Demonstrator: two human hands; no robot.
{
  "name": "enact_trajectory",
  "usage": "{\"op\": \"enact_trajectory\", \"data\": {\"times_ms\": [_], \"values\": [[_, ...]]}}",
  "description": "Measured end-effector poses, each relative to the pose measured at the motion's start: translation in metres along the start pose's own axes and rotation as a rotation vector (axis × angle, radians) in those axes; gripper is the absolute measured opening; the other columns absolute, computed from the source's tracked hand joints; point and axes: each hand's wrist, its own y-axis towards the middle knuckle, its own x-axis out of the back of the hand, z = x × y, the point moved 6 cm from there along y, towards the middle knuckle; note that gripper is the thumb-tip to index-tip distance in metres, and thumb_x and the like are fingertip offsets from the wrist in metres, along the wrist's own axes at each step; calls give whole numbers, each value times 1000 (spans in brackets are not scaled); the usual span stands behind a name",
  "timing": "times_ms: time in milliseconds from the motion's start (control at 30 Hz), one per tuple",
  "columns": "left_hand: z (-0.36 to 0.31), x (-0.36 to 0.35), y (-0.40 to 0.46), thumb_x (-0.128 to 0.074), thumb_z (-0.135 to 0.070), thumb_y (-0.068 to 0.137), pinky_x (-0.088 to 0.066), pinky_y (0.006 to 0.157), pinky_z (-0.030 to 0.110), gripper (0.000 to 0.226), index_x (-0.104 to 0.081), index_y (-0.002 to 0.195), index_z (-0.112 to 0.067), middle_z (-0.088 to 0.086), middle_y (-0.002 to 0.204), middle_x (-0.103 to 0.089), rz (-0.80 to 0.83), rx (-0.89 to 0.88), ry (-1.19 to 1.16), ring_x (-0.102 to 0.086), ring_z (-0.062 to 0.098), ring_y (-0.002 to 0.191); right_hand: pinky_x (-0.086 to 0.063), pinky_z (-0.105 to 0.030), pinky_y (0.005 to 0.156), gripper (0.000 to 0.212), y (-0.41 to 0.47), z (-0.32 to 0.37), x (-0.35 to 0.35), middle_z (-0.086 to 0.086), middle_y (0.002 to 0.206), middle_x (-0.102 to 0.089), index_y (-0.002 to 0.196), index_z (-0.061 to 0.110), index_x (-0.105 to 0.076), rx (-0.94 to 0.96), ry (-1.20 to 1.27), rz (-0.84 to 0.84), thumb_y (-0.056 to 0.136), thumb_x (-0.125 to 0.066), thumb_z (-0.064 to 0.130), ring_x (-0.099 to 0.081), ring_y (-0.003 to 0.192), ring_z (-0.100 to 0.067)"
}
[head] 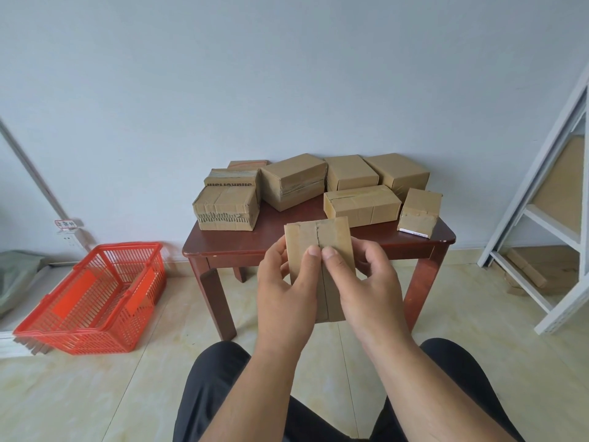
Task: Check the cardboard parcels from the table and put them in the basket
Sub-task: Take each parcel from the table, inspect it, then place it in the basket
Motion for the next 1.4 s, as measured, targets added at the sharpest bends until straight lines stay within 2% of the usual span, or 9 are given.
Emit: {"op": "enact_trajectory", "data": {"times_ms": [167,267,433,567,800,967,1133,1267,1400], "values": [[1,-3,-8,-70,-49,95,-60,96,37,34,-58,127,-52,-21,130,-62,26,-30,49,-58,-12,115,-48,-19,70,37,5,1,5,20,102,-70,108,35,-65,-28,-39,-62,85,-73,63,-63,92,12],[0,-2,-9,-68,-49,95,-60,94,37,31,-60,126,-51,-21,127,-64,18,-32,54,-59,-9,115,-49,-21,74,39,5,0,5,19,104,-72,108,35,-67,-29,-42,-60,83,-74,64,-65,94,8],[-7,3,-1,-64,-54,96,-53,87,29,16,-61,109,-44,-18,107,-69,-43,-3,43,-64,-5,99,-50,-7,69,44,-3,1,0,18,106,-72,110,31,-68,6,-40,-9,79,-72,62,-63,99,13],[-5,2,-2,-59,-62,97,-55,96,36,29,-65,120,-47,-15,119,-66,-23,-47,146,-63,2,110,-49,-5,67,31,-5,0,2,15,105,-72,109,28,-68,-11,-22,-25,88,-77,50,-64,95,12],[-6,-2,-11,-61,-58,95,-46,87,15,28,-65,122,-52,-22,116,-58,-12,-65,191,-59,-9,109,-47,-20,69,41,-3,4,3,16,101,-70,106,30,-62,-62,-44,-76,85,-71,64,-66,94,-1],[-3,2,-9,-60,-62,94,-50,93,24,35,-67,125,-46,-19,122,-65,-10,-28,141,-60,-7,113,-48,-15,68,55,-8,5,1,18,104,-69,107,33,-60,-61,-79,-42,73,-63,76,-64,93,10],[-8,3,-6,-63,-55,97,-49,74,13,29,-68,118,-37,-15,112,-71,-47,25,23,-66,-4,104,-44,1,58,49,-16,3,-4,20,108,-63,110,32,-56,-52,-76,28,76,-64,67,-53,91,30],[-8,-1,-12,-67,-38,100,-48,64,5,14,-64,112,-42,-18,100,-75,-26,48,-40,-69,-5,96,-49,-7,54,35,-13,-3,-6,12,111,-64,119,28,-53,-107,2,44,95,-69,49,-65,91,7],[-5,-6,-19,-68,-21,100,-52,70,8,29,-61,118,-41,-22,105,-75,10,38,-68,-69,-8,98,-54,-14,57,29,-4,-3,-5,10,113,-65,122,29,-52,-156,57,33,98,-68,25,-67,96,-9]]}}
